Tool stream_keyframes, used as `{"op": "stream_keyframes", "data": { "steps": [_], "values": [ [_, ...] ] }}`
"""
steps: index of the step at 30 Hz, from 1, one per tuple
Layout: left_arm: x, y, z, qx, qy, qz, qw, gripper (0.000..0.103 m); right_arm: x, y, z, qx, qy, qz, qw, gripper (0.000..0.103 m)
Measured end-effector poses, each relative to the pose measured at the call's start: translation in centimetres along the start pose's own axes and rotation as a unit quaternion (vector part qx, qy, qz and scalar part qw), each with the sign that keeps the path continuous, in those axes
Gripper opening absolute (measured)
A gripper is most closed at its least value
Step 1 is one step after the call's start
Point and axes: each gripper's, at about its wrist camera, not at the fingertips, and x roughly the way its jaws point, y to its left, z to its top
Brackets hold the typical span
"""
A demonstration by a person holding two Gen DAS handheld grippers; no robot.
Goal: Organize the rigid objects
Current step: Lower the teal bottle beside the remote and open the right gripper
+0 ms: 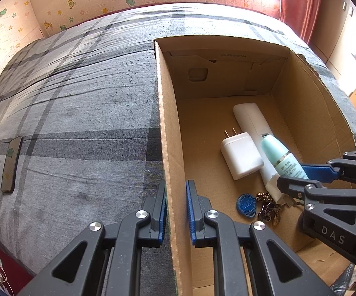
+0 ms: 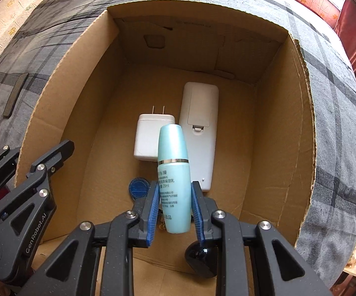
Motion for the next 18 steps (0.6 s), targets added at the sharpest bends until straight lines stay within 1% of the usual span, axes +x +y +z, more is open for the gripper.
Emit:
{"op": "stream_keyframes", "data": {
  "steps": [3,7,18],
  "values": [
    [-0.01,0.02,0.02,0.0,0.0,0.0,1.0,0.015,0.31,-0.53,0.68,0.005,0.004,0.002,1.0,0.027],
    [0.0,0.02,0.03,0.0,0.0,0.0,1.0,0.015,0.2,-0.87,0.75,0.007,0.003,0.004,1.0,0.027],
    [0.02,-0.02,-0.01,0.002,0.0,0.002,1.0,0.015,-0.12,-0.94,0.45,0.008,-0.006,0.001,1.0,0.036]
  ]
}}
